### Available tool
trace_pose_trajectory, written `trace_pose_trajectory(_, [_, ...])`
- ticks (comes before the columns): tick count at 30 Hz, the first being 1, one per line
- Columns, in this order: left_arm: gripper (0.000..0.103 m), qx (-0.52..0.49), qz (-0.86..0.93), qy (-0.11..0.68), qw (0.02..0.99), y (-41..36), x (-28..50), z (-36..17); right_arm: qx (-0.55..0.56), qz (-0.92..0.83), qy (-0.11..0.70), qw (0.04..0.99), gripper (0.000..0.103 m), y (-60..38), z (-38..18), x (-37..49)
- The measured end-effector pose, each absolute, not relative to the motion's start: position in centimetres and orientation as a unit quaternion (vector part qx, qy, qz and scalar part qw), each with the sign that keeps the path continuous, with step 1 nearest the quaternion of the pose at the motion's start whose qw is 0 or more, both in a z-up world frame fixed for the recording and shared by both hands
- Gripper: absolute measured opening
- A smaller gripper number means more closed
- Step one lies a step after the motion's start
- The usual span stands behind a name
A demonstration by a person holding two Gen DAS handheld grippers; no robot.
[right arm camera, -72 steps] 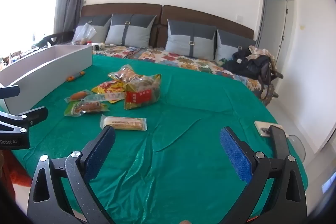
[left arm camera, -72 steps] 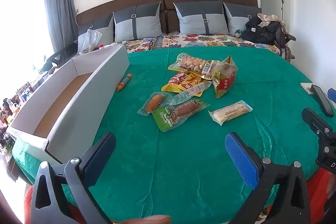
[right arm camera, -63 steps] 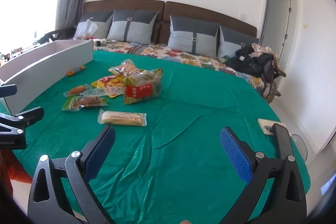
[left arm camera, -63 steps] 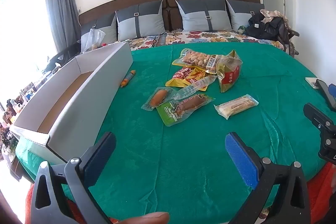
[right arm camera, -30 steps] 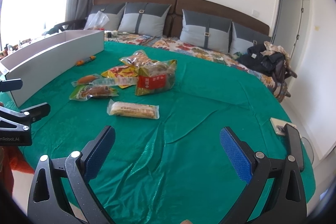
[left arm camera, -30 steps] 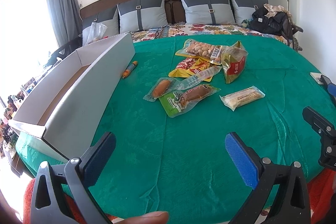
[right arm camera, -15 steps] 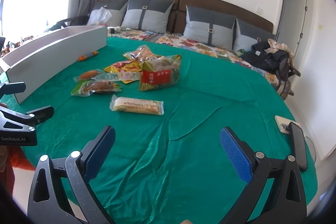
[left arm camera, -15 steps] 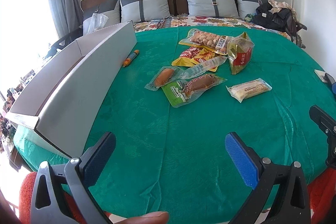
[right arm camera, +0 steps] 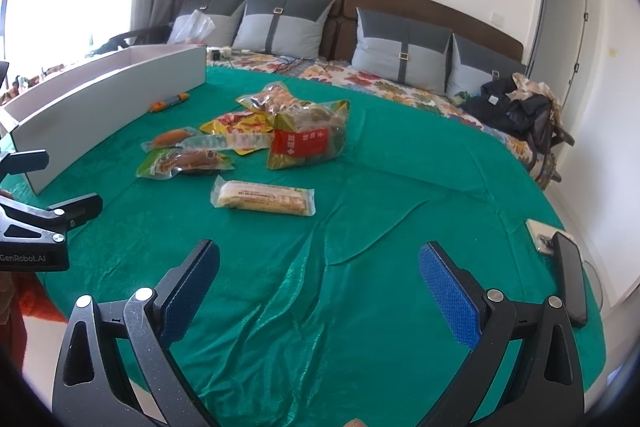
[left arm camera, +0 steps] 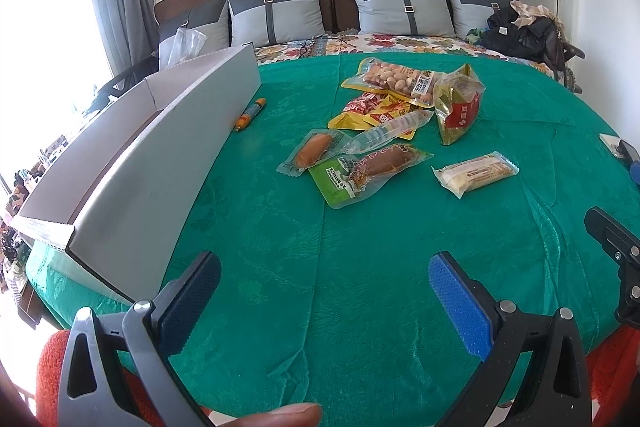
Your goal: Organize snacks
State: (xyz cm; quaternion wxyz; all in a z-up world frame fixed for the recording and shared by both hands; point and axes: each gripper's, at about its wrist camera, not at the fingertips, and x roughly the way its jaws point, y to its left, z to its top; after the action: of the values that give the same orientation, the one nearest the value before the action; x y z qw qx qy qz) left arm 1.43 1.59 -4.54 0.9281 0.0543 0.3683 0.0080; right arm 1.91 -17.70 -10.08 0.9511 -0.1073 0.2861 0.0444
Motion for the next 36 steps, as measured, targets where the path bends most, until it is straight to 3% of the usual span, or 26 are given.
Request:
trace_pose_trajectory(22, [0.103,0.058,0.012,0.378,0.924,1.7,1.8,-5.1,-0.103,0.045,0.295,0.949,0.101,-17.8,-10.7,2.1])
trace_pose_trajectory(36, [0.103,0.08,0.017,0.445,0.892,2.2,3.3,-9.1,-0.072,0.012,0.429,0.9,0.101,-20.2,-15.4,4.5])
